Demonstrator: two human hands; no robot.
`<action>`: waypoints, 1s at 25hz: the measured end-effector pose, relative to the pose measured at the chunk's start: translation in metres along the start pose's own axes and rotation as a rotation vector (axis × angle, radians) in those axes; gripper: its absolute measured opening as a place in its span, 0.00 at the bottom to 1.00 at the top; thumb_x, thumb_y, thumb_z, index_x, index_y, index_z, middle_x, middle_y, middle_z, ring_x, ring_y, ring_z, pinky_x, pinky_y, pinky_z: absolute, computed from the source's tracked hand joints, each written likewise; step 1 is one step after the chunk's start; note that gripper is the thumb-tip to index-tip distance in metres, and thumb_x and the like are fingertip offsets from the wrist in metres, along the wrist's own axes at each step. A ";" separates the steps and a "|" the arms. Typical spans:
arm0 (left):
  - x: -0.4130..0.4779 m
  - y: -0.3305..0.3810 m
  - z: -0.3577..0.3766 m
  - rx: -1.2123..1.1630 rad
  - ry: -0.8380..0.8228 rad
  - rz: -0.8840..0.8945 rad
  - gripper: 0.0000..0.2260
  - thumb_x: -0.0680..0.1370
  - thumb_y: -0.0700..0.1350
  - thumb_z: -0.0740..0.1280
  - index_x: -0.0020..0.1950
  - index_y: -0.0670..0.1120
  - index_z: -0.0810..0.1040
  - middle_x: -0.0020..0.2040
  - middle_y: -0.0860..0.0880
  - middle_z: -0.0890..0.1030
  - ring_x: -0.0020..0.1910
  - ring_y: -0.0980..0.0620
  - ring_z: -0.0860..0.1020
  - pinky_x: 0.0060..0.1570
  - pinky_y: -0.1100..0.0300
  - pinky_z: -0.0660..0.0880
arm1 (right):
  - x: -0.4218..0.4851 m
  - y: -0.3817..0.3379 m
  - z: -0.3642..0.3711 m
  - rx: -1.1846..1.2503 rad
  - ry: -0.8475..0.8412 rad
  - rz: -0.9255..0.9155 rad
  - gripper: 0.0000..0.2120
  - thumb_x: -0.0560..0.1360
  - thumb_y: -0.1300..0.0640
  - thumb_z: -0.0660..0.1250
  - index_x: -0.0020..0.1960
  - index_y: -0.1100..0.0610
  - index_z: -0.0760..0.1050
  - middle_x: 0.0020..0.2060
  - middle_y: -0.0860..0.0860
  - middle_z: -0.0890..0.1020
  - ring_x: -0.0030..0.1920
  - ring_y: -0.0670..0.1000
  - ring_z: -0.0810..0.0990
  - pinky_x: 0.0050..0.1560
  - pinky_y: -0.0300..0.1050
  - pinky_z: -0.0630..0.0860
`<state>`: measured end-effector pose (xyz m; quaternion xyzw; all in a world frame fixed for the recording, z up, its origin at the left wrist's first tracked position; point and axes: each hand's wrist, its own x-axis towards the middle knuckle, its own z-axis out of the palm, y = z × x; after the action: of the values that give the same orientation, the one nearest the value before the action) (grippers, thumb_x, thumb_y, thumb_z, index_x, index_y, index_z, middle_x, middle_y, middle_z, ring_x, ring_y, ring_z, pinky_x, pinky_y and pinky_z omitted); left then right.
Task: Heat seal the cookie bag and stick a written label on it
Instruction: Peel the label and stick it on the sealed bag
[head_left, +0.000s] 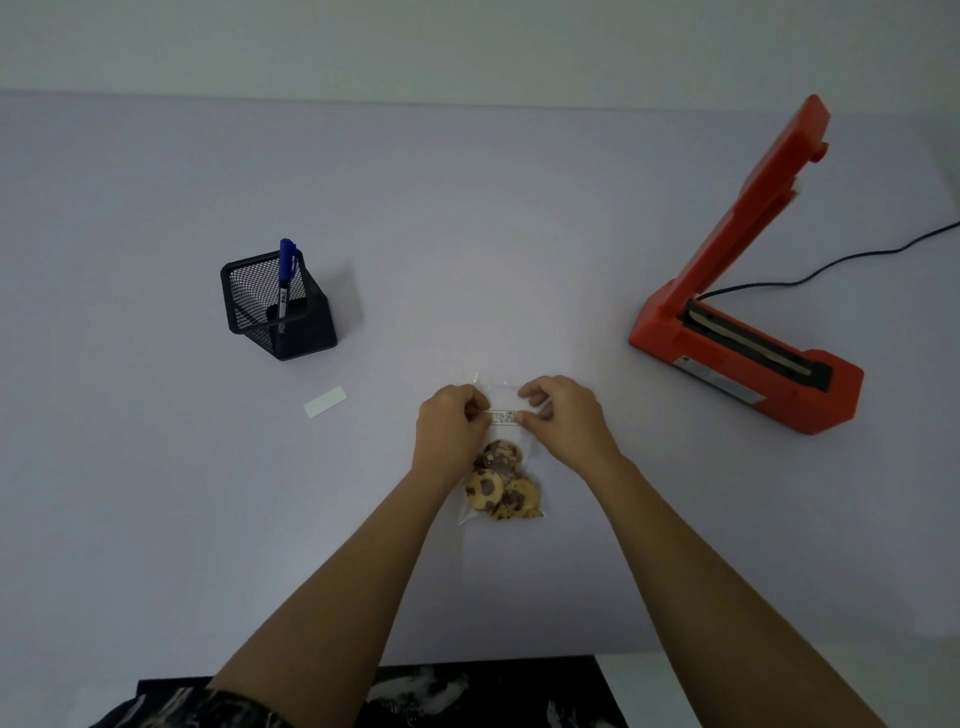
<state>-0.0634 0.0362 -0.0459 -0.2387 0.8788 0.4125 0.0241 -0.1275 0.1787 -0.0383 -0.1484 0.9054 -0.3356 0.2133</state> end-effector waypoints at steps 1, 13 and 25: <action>-0.001 -0.003 -0.001 0.041 0.006 0.070 0.04 0.73 0.38 0.69 0.45 0.42 0.82 0.43 0.47 0.80 0.40 0.51 0.77 0.40 0.64 0.70 | -0.001 0.001 -0.001 0.014 -0.010 -0.023 0.12 0.70 0.59 0.72 0.52 0.56 0.78 0.44 0.48 0.76 0.40 0.46 0.74 0.42 0.35 0.74; 0.004 -0.042 -0.027 0.368 -0.255 0.636 0.23 0.77 0.61 0.57 0.64 0.47 0.74 0.54 0.52 0.74 0.53 0.51 0.71 0.54 0.58 0.69 | -0.002 0.013 -0.004 -0.024 -0.071 -0.144 0.16 0.73 0.55 0.69 0.60 0.54 0.77 0.48 0.45 0.73 0.44 0.45 0.73 0.45 0.36 0.69; 0.014 -0.057 -0.024 0.615 -0.193 0.866 0.24 0.69 0.44 0.74 0.64 0.46 0.76 0.50 0.41 0.78 0.43 0.44 0.77 0.39 0.54 0.75 | -0.002 0.013 -0.004 -0.021 -0.068 -0.129 0.16 0.73 0.56 0.69 0.61 0.55 0.76 0.51 0.50 0.76 0.43 0.46 0.72 0.45 0.36 0.68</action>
<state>-0.0470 -0.0181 -0.0738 0.2025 0.9708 0.1285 0.0011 -0.1293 0.1912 -0.0438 -0.2198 0.8897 -0.3340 0.2203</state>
